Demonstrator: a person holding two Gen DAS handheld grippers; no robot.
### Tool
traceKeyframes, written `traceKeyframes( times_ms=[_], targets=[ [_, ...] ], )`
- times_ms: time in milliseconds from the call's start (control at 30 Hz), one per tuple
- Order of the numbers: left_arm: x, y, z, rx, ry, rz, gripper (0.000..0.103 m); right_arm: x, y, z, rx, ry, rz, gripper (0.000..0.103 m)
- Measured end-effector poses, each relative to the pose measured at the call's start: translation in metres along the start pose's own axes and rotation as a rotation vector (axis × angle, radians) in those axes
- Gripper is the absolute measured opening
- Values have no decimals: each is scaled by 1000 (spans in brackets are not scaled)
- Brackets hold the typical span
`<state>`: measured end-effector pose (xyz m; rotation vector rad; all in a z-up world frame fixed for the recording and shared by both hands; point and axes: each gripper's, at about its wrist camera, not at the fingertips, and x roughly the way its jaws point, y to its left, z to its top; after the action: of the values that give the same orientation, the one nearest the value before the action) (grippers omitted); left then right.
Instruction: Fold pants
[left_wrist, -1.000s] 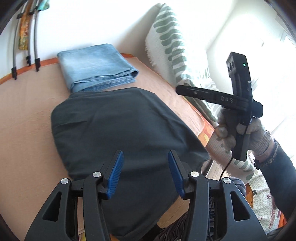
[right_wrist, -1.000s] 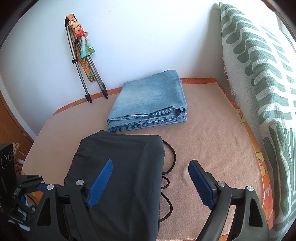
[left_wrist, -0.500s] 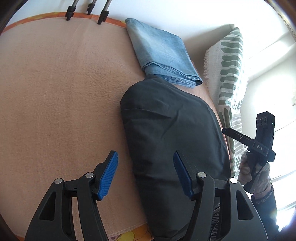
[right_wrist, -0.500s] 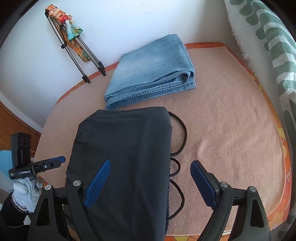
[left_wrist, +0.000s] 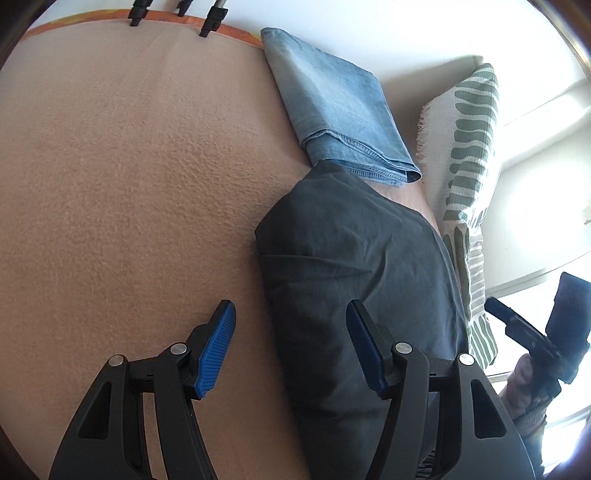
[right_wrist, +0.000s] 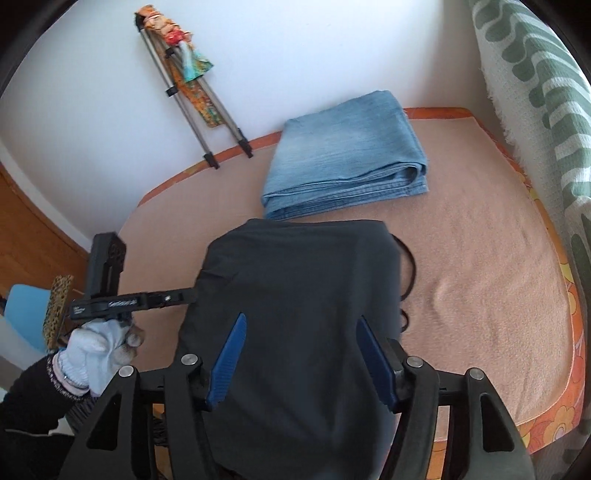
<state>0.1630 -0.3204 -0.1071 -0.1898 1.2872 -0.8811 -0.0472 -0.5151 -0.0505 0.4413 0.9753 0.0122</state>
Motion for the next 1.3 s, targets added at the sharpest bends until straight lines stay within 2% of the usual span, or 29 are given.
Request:
traceKeyframes(
  times_ms=[33,100,200,267,300,333,433,500,600,700,833,867,900,967,1033,1067,1100,1133,1167,1300],
  targets=[
    [2,1,4,1,-5,-9,61,-2,18,-6,-36,2,25,60],
    [4,3,11,-7,-10,-25,61,2,54,-19,-108,20,60,47],
    [8,8,20,-38,-12,-68,59,23,99,-40,-199,59,110,39],
    [10,10,24,-43,-13,-92,49,45,126,-57,-278,116,138,35],
    [12,9,25,-38,-11,-89,37,56,137,-67,-328,150,134,32],
    [13,9,25,-32,-12,-83,30,68,146,-76,-377,183,120,30],
    [14,8,27,-22,-22,-87,16,90,155,-98,-444,254,95,24],
    [16,5,30,-12,-24,-91,12,97,155,-110,-462,281,81,20],
    [20,-2,34,24,-37,-74,10,100,149,-120,-463,297,79,19],
    [19,0,37,9,-54,-69,10,99,146,-123,-462,298,84,19],
    [7,-4,35,58,-77,-22,11,91,147,-121,-470,295,105,20],
    [3,-2,35,59,-79,-7,13,85,145,-116,-462,280,110,22],
    [-2,1,36,49,-89,7,16,76,142,-111,-452,253,107,30],
    [-15,9,36,10,-121,15,25,54,132,-97,-424,183,100,38],
    [-25,17,32,-31,-135,-2,35,31,117,-81,-376,111,93,39],
    [-28,18,28,-44,-133,-14,39,21,107,-73,-347,79,77,47],
    [-30,19,23,-49,-131,-23,47,11,94,-63,-315,49,52,63],
    [-32,18,17,-49,-127,-29,52,2,80,-55,-282,19,29,69],
    [-32,16,12,-47,-115,-36,52,-6,64,-47,-245,-3,16,74],
    [-20,-1,-8,-7,-42,-58,53,-11,-5,-22,-62,-14,-29,74]
  ],
)
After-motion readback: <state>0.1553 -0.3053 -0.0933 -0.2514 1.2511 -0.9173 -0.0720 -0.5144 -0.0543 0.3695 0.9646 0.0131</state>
